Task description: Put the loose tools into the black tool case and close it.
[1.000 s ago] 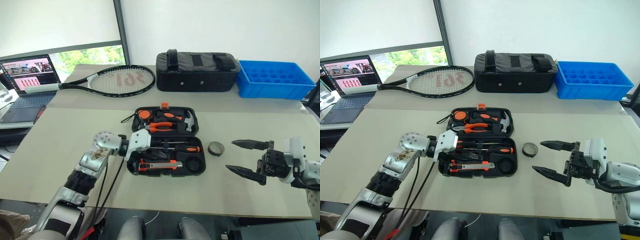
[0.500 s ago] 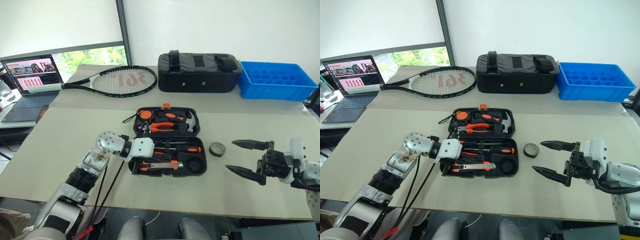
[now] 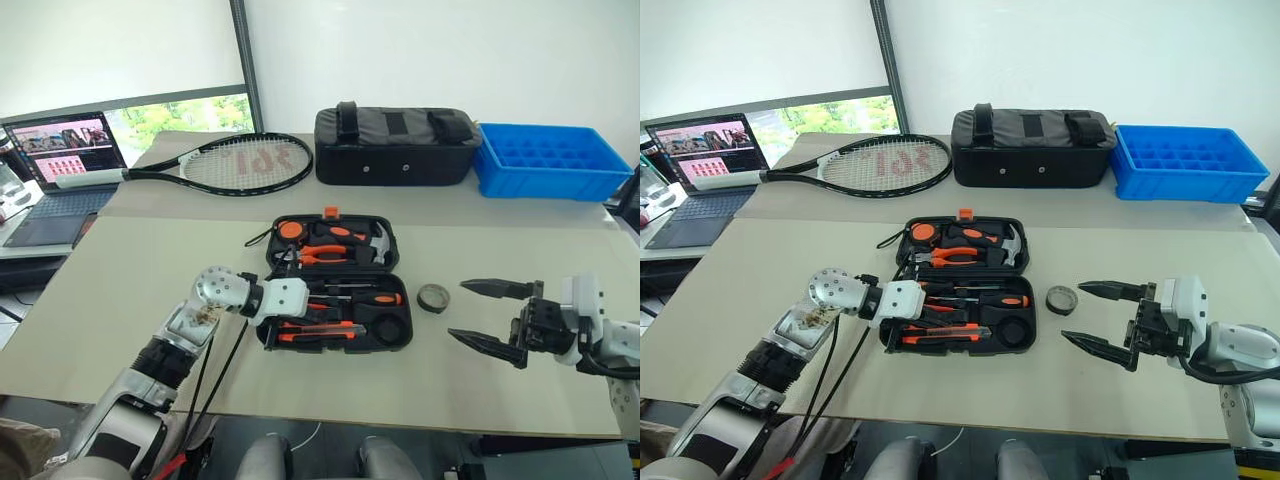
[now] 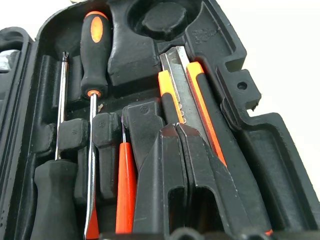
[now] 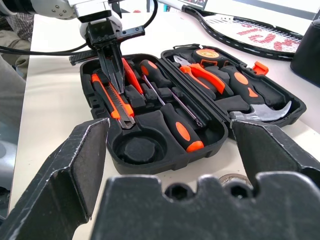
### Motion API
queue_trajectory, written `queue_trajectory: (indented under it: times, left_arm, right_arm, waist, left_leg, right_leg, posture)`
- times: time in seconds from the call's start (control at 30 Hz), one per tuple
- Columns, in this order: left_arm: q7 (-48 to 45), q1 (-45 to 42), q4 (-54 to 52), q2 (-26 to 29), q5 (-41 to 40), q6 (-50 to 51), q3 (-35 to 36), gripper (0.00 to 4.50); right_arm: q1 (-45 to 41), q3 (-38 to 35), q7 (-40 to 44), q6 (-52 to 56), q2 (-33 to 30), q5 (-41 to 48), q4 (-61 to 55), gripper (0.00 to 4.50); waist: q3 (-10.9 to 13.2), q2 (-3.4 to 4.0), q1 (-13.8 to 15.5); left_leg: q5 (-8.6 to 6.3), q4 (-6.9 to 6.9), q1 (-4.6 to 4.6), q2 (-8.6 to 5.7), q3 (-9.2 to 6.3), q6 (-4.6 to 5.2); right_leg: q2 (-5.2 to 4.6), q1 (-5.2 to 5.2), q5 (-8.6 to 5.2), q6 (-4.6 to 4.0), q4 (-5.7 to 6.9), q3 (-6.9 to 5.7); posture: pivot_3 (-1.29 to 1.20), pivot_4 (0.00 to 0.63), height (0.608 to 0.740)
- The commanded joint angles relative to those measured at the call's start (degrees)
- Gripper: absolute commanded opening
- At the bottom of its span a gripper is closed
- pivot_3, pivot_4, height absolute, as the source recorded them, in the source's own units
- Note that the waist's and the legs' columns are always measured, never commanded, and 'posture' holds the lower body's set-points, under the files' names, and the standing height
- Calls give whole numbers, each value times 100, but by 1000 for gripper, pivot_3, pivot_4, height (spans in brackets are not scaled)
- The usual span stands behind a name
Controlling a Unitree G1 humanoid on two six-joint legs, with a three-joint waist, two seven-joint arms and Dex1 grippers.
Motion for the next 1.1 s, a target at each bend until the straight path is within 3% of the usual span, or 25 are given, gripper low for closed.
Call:
queue_trajectory:
  times: [0.03,0.23,0.33,0.6,0.67,0.83,1.1]
  left_arm:
    - [301,41,-351,-33,-445,547,500,74]
    - [848,202,-1240,126,-1076,1544,1339,74]
    - [725,470,-1894,438,-1818,2389,1827,838]
    - [340,1007,-2726,1500,-3135,3696,2810,3944]
    - [-67,1233,-2701,1962,-3219,3743,2969,4443]
    - [-305,1306,-2755,2341,-3564,3850,3229,4443]
    - [-568,1257,-2721,2466,-3695,3783,3178,4443]
  right_arm:
    - [-230,36,22,-116,-132,-137,122,4500]
    - [-617,379,86,-149,-316,-557,567,4500]
    - [-938,697,-151,-94,-430,-1070,853,4500]
    - [-1481,1253,-146,-101,-640,-1701,1356,4500]
    - [-1607,1436,-148,-131,-689,-1930,1482,4500]
    - [-1894,1696,-182,-312,-765,-2344,1845,4500]
    - [-2235,1951,-120,-194,-784,-2581,2106,4500]
  waist:
    - [2,-2,-2]
    - [11,-9,-38]
    - [11,-6,-77]
    - [11,-5,-74]
    - [12,-5,-80]
    - [18,-10,-96]
    - [19,-11,-101]
  left_leg:
    - [0,3,-4,0,0,0]
    - [0,-4,-10,4,-2,0]
    - [0,-9,-8,5,-2,0]
    - [0,-11,-5,8,-1,0]
    - [0,-13,-3,8,-1,0]
    - [0,-17,0,11,1,0]
    - [0,-20,-1,13,2,0]
  right_leg:
    - [0,-4,0,0,0,0]
    - [3,-15,1,-1,4,-2]
    - [4,-16,1,-2,4,-2]
    - [3,-17,-2,-3,0,-6]
    - [2,-16,-2,-4,-3,-7]
    - [1,-21,-7,-13,-1,-9]
    - [2,-24,-8,-18,0,-10]
  posture:
    - [0,150,708]
    - [0,150,708]
    - [0,150,708]
    - [0,150,708]
    - [0,150,708]
    - [0,150,708]
    - [0,150,708]
